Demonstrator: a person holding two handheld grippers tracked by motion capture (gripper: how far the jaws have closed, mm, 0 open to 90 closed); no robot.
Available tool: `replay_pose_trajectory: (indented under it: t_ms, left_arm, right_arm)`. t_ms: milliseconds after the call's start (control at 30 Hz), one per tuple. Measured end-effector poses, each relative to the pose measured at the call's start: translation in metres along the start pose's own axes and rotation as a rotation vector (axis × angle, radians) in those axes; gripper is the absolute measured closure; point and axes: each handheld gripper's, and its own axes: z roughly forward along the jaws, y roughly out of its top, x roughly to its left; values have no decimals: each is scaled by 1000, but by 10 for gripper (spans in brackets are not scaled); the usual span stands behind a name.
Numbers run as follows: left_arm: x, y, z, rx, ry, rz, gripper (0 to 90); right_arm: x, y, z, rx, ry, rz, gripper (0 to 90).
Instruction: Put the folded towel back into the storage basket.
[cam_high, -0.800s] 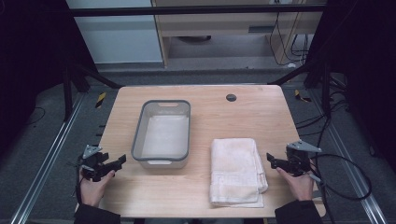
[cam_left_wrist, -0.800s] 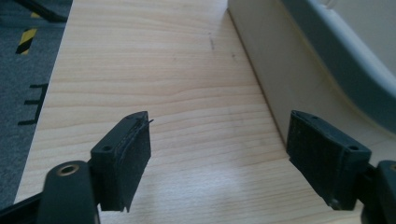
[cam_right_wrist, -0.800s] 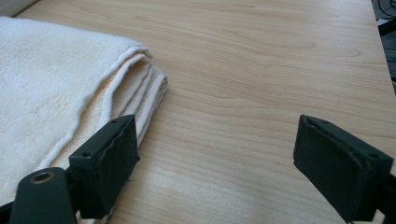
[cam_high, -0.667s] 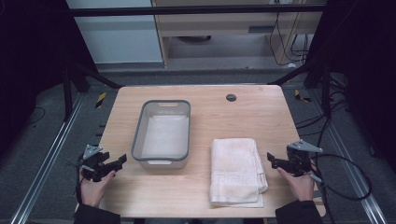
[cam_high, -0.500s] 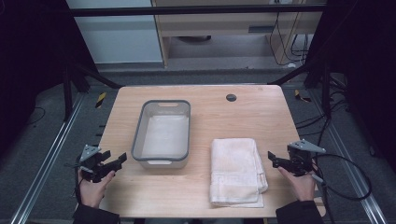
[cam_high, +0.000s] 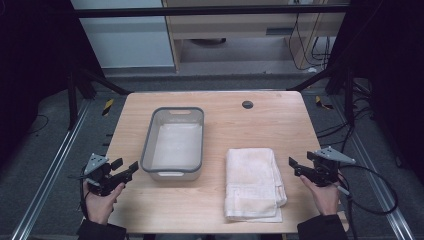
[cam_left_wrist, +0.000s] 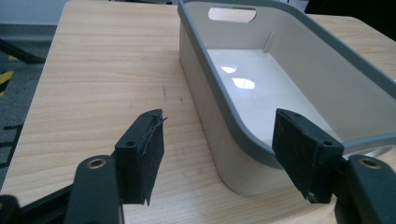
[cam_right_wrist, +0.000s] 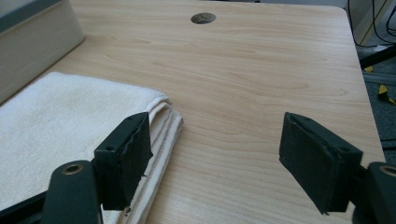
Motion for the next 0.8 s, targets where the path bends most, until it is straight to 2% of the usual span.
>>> replay_pose_trajectory:
  t_ms: [200, 633, 800]
  left_arm:
    - [-10, 5, -6, -31, -16, 4, 352]
    - [-25, 11, -3, -32, -22, 41, 354]
    - [-35, 19, -1, -47, -44, 51, 347]
  right_arm:
    - [4, 7, -5, -30, 25, 24, 293]
    - [8, 19, -6, -33, 37, 12, 300]
    - [9, 24, -4, -37, 59, 8, 286]
